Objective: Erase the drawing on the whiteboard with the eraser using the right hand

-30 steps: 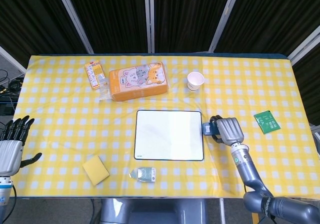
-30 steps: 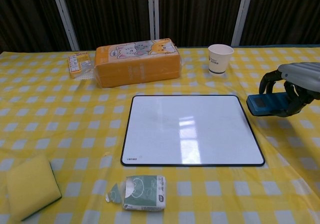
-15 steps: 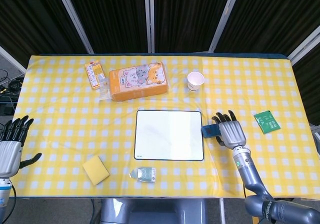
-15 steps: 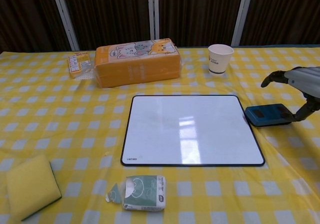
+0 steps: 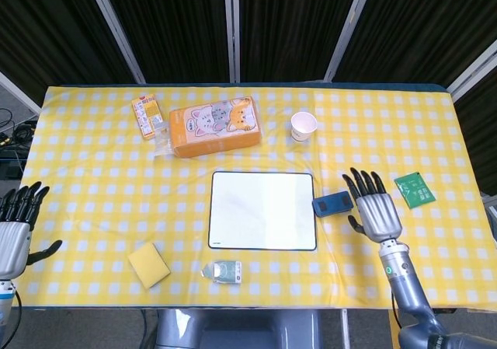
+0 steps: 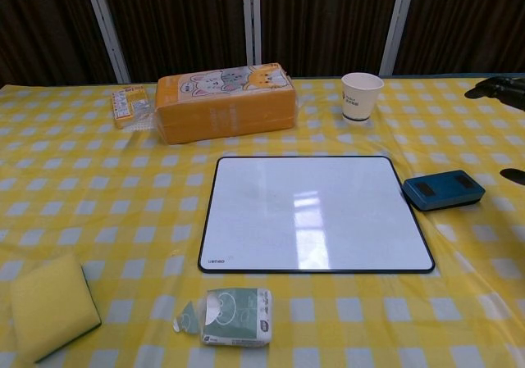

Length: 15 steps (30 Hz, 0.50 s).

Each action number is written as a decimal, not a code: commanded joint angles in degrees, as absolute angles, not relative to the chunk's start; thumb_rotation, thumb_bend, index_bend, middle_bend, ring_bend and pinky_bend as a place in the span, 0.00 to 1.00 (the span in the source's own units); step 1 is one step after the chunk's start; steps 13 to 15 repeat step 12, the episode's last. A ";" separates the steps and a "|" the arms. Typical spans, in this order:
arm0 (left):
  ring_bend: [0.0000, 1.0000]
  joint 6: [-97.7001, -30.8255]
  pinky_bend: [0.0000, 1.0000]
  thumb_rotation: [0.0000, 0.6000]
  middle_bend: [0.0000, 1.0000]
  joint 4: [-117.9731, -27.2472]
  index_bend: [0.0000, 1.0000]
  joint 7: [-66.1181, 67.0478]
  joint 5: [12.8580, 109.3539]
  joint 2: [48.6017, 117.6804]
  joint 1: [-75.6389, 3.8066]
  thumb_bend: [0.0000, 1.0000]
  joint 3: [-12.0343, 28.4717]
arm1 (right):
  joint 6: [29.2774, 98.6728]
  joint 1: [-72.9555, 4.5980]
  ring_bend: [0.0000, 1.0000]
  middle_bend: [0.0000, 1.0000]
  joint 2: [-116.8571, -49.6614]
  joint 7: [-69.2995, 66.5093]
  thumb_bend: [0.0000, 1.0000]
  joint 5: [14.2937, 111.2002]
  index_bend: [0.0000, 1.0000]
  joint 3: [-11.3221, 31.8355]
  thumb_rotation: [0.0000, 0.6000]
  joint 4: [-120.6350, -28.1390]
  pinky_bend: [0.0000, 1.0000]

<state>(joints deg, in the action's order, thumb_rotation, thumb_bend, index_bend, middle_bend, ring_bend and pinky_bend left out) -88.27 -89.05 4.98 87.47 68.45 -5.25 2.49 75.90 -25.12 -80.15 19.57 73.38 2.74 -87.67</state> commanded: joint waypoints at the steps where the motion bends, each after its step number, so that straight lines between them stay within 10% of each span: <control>1: 0.00 -87.59 0.00 1.00 0.00 -88.38 0.00 5.00 87.50 68.33 -5.04 0.14 1.83 | 86.72 -18.01 0.00 0.00 -76.74 13.06 0.20 83.28 0.02 -2.13 1.00 -86.70 0.00; 15: 0.00 -88.97 0.00 1.00 0.00 -88.06 0.00 6.24 88.89 69.17 -4.19 0.13 1.10 | 95.63 -11.35 0.00 0.00 -75.25 7.33 0.20 91.04 0.00 -3.89 1.00 -84.41 0.00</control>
